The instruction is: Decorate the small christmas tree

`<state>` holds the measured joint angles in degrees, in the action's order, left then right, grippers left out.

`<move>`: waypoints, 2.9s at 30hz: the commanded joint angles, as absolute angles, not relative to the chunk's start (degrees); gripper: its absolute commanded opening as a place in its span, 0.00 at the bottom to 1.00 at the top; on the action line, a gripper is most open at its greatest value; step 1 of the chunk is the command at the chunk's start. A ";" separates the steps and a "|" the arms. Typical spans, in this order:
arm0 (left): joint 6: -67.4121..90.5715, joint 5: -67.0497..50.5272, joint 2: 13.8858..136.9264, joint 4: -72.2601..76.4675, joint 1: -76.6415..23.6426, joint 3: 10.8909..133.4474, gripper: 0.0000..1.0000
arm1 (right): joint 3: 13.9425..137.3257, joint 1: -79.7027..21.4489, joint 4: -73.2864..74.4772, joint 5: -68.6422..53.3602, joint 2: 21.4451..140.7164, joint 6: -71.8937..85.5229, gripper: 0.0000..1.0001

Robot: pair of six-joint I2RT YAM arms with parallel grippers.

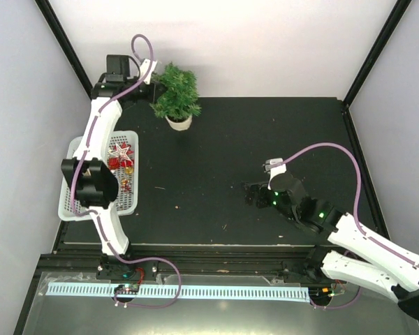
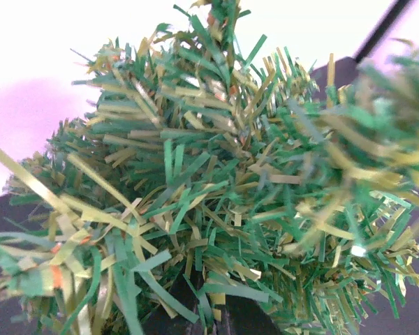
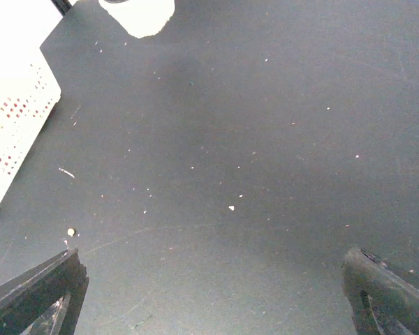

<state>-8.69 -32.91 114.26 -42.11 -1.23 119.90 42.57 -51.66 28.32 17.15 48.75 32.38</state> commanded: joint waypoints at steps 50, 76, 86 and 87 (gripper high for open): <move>-15.43 -31.89 85.42 -29.08 -29.66 78.86 0.01 | 41.66 -51.73 31.29 27.43 42.19 33.49 1.00; -15.47 -34.11 85.48 -31.04 -30.99 76.53 0.10 | 41.32 -51.71 29.61 26.81 44.58 33.71 1.00; -16.79 -31.62 85.24 -31.72 -30.98 77.39 0.57 | 41.09 -51.72 29.18 26.64 44.85 33.75 1.00; -16.99 -31.02 85.05 -31.90 -30.94 77.53 0.60 | 41.05 -51.74 29.10 26.56 44.83 33.76 1.00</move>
